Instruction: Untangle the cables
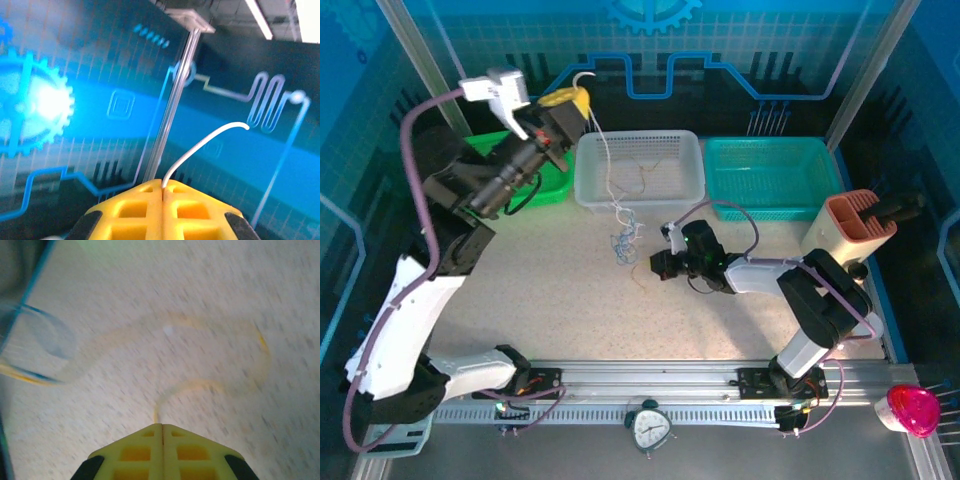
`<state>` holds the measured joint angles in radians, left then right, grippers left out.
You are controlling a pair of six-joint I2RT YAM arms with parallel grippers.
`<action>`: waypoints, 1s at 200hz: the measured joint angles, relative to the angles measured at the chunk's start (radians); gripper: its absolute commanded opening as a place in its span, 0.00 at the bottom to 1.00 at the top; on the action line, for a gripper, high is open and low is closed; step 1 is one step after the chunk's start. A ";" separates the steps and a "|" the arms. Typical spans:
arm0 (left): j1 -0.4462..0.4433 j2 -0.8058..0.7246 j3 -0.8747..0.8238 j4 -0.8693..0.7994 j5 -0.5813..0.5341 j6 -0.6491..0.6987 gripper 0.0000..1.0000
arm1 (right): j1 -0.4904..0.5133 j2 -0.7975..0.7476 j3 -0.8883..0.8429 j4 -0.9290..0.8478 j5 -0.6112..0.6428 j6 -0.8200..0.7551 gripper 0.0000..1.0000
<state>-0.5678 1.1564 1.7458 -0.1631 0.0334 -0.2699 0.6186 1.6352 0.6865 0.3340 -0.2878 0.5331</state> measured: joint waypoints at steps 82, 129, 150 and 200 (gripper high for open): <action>0.000 -0.043 -0.223 0.090 0.031 -0.054 0.00 | -0.002 -0.269 0.114 -0.324 0.014 -0.066 0.48; 0.000 -0.043 -0.370 0.090 0.054 -0.095 0.00 | -0.019 -0.451 0.266 -0.499 0.011 -0.140 0.68; 0.000 -0.047 -0.382 0.093 0.069 -0.098 0.00 | -0.019 -0.479 0.334 -0.538 -0.019 -0.158 0.71; 0.000 -0.054 -0.419 0.102 0.096 -0.118 0.00 | -0.005 -0.470 0.475 -0.549 -0.075 -0.173 0.73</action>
<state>-0.5678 1.1023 1.3266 -0.0612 0.1291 -0.3878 0.6132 1.1648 1.1618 -0.2146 -0.3626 0.3603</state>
